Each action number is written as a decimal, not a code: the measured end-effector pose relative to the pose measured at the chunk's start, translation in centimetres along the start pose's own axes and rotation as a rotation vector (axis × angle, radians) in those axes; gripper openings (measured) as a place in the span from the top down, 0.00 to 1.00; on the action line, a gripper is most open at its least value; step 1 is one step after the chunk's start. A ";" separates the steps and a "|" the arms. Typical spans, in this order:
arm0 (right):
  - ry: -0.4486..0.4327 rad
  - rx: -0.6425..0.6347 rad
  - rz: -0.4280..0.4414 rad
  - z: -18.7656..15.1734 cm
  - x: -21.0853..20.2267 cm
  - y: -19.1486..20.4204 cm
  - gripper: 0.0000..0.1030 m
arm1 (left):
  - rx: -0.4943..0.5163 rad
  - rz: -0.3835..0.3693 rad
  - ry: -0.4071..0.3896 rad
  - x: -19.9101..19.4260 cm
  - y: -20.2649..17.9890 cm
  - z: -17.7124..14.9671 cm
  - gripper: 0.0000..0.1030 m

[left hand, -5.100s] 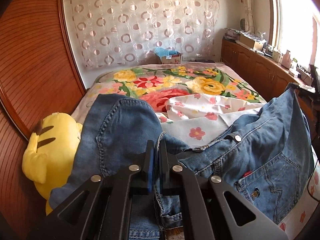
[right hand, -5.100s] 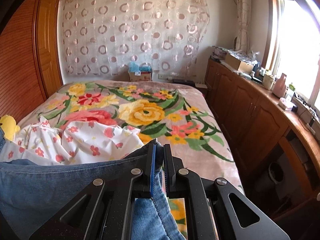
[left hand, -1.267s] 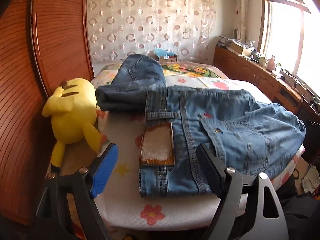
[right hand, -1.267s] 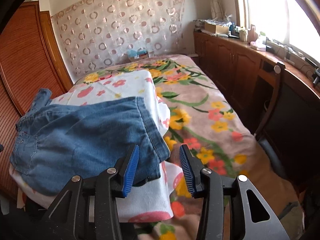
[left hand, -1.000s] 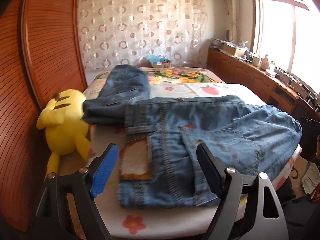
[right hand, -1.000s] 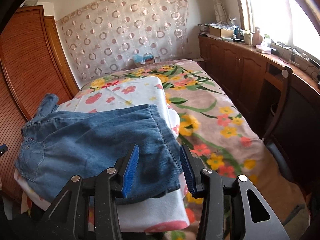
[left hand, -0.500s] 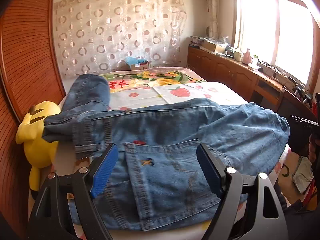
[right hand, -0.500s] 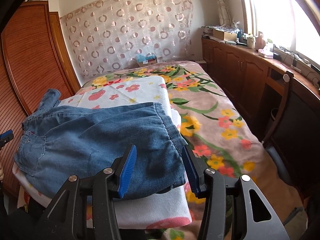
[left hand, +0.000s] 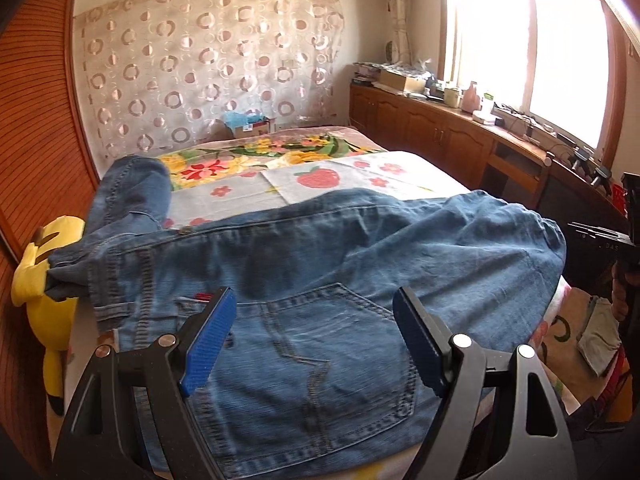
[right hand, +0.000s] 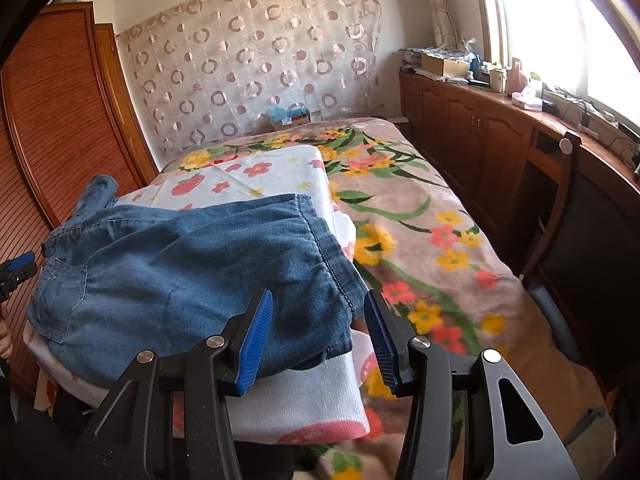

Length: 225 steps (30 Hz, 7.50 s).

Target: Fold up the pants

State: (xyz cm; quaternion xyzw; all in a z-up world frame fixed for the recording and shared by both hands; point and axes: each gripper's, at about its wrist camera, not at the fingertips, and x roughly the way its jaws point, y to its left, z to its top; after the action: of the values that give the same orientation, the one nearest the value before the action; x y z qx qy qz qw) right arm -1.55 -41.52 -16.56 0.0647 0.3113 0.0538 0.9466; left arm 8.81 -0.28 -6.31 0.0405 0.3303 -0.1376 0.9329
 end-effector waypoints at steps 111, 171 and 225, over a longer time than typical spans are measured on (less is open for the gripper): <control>0.138 -0.289 0.339 14.2 13.7 20.4 0.93 | 0.030 -0.239 0.075 3.9 -4.2 0.2 0.82; 0.067 -0.388 0.372 5.8 9.8 33.8 0.38 | -0.104 0.006 0.165 6.0 11.8 1.8 0.61; 0.127 -0.361 0.459 3.5 3.5 29.7 0.98 | -0.131 0.103 0.045 2.1 7.0 -3.0 0.24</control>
State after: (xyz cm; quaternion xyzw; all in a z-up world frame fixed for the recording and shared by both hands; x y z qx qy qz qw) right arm 1.49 -12.02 -11.14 -0.0394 0.3324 0.3250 0.8845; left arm 10.55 6.41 -10.12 -0.0005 0.3571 -0.0664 0.9317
